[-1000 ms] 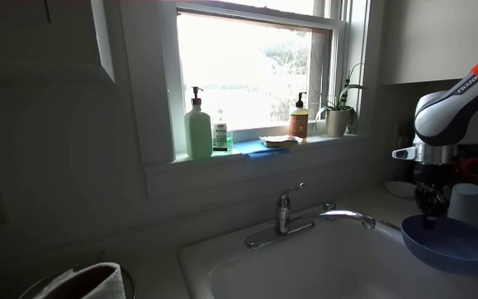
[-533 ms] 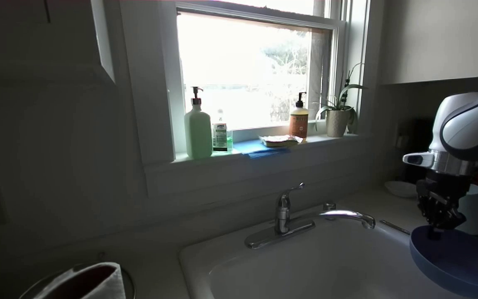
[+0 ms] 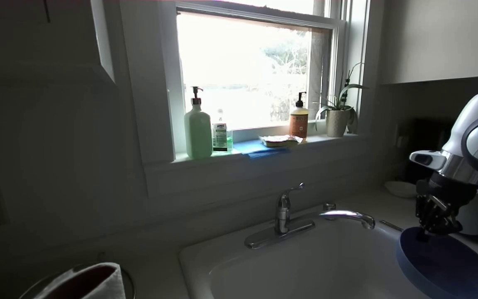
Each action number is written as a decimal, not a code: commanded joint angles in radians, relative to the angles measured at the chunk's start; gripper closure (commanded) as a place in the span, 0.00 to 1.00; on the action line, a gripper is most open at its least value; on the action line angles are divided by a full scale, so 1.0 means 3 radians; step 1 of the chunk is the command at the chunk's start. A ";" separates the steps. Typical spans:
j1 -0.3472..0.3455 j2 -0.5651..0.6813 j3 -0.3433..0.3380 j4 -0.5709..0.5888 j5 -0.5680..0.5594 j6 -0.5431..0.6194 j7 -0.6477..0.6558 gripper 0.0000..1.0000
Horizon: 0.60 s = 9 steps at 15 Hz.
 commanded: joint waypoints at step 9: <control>0.0392 0.0030 -0.0080 0.0005 0.1055 0.0733 -0.0791 0.99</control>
